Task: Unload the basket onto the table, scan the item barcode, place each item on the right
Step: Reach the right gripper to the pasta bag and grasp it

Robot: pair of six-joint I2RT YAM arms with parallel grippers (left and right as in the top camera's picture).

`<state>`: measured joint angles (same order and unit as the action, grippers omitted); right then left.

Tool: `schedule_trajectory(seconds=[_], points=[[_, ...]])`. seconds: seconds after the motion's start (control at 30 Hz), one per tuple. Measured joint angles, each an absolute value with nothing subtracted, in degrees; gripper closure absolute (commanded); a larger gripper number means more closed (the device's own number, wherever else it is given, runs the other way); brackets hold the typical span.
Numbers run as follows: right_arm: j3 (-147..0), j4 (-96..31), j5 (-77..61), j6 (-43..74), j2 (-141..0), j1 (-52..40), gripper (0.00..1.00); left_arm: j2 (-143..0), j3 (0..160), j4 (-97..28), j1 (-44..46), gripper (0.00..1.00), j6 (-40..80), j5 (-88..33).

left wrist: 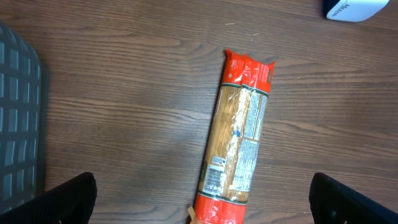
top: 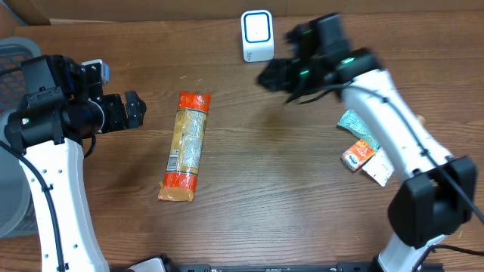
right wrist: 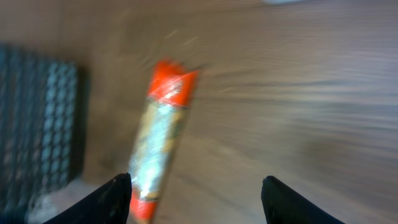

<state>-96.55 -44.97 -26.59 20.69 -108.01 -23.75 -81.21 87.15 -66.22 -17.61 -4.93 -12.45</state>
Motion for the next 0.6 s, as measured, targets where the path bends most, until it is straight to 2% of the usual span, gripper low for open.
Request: schedule_trajectory(seconds=[0.2, 0.6], points=[[-96.4, -37.8, -21.9, 27.7, -112.8, -36.2, 0.32, -81.2, 87.2, -66.2, -17.6, 0.00, -4.9, -12.4], [-95.6, -29.9, -20.9, 32.7, -127.7, -45.1, 0.32, -81.2, 87.2, -66.2, -17.6, 0.00, -4.9, -12.4]])
